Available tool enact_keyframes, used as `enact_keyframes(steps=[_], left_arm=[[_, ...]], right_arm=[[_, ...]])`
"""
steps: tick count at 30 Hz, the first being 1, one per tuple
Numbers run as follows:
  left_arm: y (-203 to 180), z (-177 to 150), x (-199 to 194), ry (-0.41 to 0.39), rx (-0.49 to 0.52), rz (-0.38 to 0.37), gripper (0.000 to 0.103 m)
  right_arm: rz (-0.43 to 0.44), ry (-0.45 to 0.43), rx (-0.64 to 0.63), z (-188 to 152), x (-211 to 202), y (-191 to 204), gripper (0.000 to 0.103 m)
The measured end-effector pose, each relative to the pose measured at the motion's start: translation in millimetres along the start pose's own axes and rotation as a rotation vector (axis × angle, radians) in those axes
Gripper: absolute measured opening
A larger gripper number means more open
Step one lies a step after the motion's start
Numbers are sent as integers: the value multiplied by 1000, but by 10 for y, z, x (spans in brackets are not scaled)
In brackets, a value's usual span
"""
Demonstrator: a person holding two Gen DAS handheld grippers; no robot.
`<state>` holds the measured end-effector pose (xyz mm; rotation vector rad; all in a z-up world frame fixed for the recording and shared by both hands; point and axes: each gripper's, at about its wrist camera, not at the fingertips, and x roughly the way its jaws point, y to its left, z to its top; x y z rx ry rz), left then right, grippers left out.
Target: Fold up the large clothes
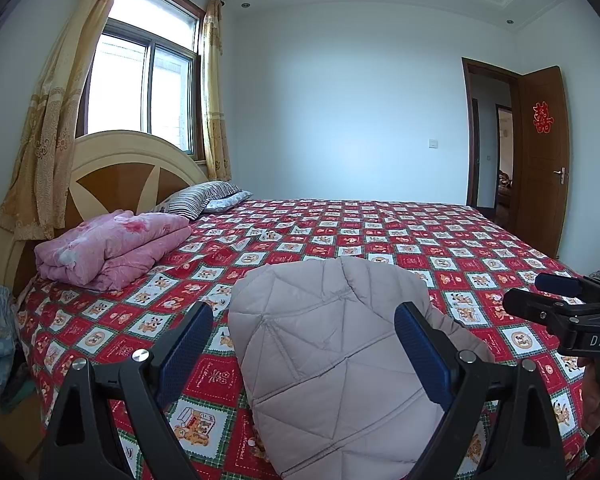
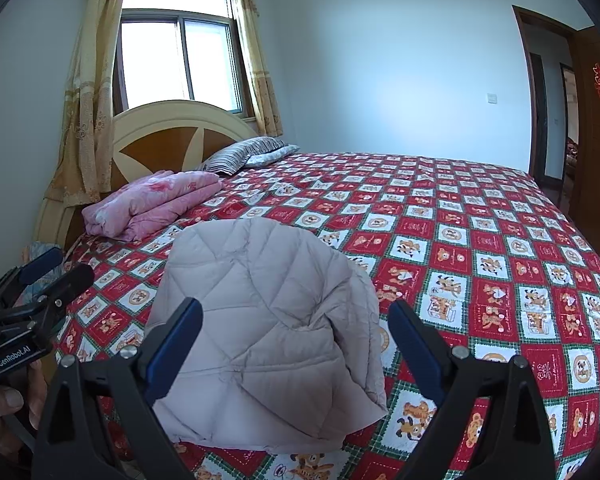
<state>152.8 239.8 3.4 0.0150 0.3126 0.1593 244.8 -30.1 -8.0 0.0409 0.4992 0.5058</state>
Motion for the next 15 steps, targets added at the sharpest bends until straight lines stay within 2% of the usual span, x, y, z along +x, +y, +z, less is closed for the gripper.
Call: enact_keyframes(steps=[15], left_arm=[[15,2,26,12,2,13,93]], right_arm=[[0,-9,2,-8,-32,25,96]])
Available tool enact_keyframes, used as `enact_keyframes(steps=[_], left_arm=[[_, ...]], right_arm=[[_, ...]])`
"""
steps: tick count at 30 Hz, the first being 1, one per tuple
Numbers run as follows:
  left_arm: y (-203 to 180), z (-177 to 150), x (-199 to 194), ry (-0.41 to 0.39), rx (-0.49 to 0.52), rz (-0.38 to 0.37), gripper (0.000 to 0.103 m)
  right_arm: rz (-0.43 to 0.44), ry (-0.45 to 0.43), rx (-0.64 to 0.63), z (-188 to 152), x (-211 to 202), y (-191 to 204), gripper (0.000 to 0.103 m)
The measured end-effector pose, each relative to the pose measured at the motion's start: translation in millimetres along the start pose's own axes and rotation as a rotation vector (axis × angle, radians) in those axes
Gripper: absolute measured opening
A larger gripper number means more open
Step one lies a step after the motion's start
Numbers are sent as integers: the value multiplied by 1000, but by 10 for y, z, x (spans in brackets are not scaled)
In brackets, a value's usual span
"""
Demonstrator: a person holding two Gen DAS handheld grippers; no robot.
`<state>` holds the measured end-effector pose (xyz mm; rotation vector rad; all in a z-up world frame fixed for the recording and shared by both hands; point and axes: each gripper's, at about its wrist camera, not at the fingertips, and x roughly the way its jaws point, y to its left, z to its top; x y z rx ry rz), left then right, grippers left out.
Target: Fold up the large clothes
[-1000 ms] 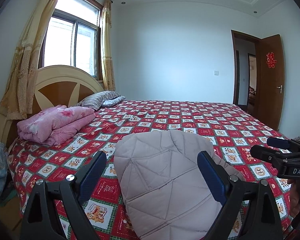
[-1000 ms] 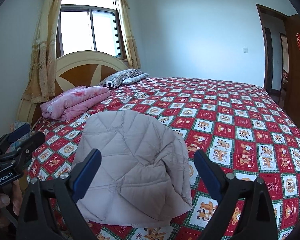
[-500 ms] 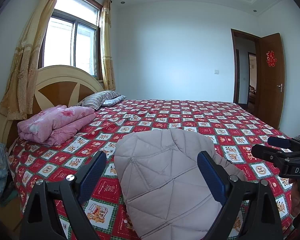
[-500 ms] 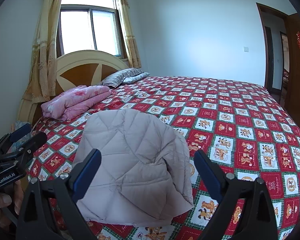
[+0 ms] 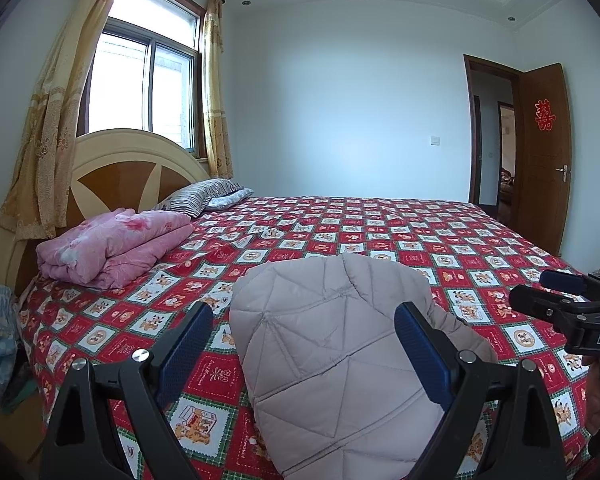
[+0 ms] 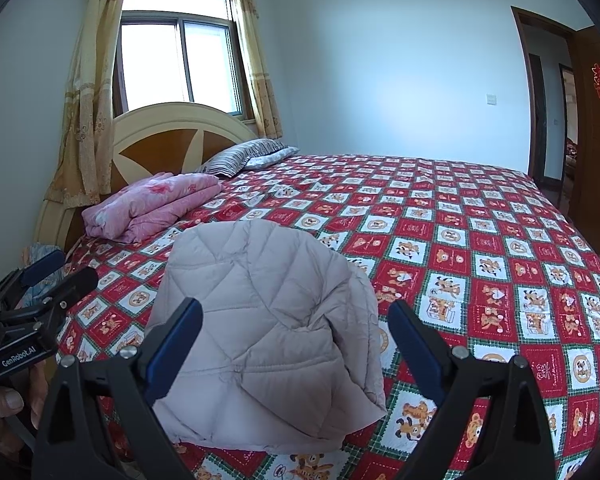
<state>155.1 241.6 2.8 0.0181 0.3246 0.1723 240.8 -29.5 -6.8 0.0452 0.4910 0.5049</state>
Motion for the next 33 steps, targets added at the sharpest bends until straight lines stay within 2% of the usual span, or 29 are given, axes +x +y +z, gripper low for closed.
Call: enact_keyframes(steps=[22,25,33], left_arm=[[32,3,31,20,-1,20,93],[40,-1,49,23,-8,38,98],[64,-49,73,23,-7,48,99]], right_arm=[[15,-20,-22,66,-54,21,97],[18,-15,-24,62,-48,22,97],[28,-4,-31,27,-34,41,97]])
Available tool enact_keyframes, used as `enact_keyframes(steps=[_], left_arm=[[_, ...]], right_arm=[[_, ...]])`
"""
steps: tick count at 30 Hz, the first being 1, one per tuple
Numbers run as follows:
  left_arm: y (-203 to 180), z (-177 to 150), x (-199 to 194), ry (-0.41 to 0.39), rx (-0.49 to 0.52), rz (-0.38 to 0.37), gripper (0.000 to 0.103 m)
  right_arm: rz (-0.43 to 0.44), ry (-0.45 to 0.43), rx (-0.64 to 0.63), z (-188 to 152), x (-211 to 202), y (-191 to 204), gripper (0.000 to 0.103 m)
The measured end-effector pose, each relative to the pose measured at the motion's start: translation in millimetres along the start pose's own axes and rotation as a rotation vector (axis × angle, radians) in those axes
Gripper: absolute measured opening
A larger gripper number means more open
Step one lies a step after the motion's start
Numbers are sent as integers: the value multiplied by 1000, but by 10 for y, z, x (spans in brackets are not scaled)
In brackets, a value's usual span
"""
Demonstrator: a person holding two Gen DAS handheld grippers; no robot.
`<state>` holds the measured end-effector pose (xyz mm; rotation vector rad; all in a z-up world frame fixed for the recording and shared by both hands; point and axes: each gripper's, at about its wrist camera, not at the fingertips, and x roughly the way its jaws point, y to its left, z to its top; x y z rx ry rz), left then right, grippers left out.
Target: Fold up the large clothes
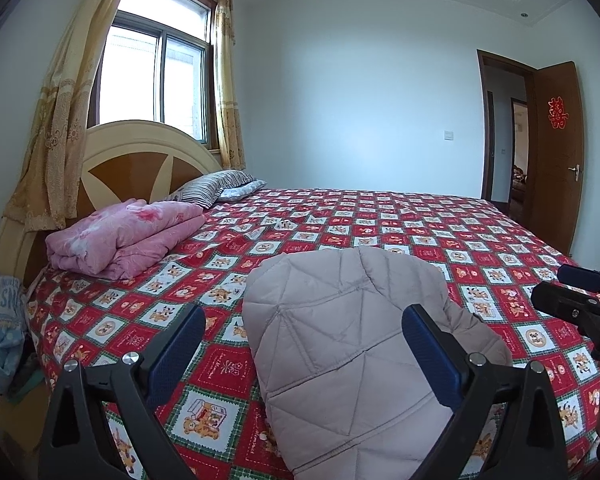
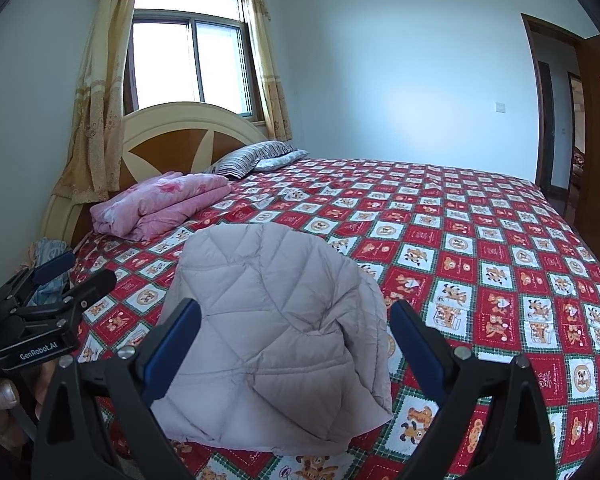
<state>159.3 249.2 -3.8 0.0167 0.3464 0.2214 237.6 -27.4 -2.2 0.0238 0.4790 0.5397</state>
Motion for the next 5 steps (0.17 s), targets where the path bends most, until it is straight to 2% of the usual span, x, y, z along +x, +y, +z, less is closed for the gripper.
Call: enact_keyframes(steps=[5], left_arm=[[-51,-20,-8,-11,24,-7,99]], right_arm=[[1,10,0,-30,12,-6,97]])
